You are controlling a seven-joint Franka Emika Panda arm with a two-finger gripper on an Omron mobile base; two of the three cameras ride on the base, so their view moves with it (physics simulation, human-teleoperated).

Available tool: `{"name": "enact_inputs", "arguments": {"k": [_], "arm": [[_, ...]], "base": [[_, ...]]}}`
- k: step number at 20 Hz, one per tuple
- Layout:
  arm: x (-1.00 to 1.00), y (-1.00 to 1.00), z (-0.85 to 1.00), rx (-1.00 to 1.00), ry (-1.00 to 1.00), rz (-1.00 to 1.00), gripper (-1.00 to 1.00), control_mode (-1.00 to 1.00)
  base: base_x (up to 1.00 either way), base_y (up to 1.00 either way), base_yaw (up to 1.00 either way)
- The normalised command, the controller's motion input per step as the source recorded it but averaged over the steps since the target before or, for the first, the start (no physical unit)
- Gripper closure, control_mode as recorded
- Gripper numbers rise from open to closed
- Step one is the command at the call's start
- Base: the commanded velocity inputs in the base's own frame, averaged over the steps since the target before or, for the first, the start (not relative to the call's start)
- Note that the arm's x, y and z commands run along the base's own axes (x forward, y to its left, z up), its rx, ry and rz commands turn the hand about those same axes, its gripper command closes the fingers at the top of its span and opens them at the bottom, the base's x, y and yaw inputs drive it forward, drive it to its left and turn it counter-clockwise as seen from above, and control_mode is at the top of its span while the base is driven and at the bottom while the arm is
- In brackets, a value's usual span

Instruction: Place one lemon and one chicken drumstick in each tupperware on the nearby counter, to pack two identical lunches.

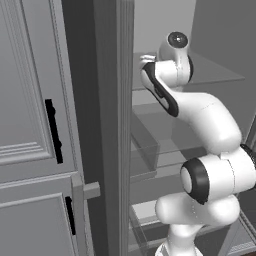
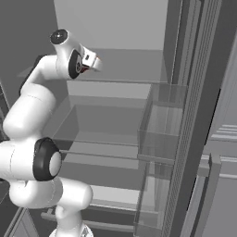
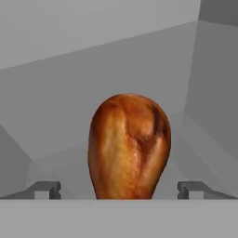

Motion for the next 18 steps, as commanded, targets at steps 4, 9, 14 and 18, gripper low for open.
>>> {"name": "enact_inputs", "arguments": {"k": [4, 9, 14, 18], "arm": [[0.46, 0.00, -0.18, 0.00, 0.00, -0.03, -1.00, -1.00], [0.08, 0.00, -0.37, 0.00, 0.00, -0.08, 1.00, -1.00], [-0.43, 0.00, -0.21, -0.01, -0.06, -0.10, 1.00, -1.00], [-1.00, 0.00, 0.01, 0.00, -0.02, -0.06, 1.00, -1.00]], "base": [[0.00, 0.00, 0.00], [0.00, 0.00, 0.00], [0.00, 0.00, 0.00], [0.00, 0.00, 0.00]]}}
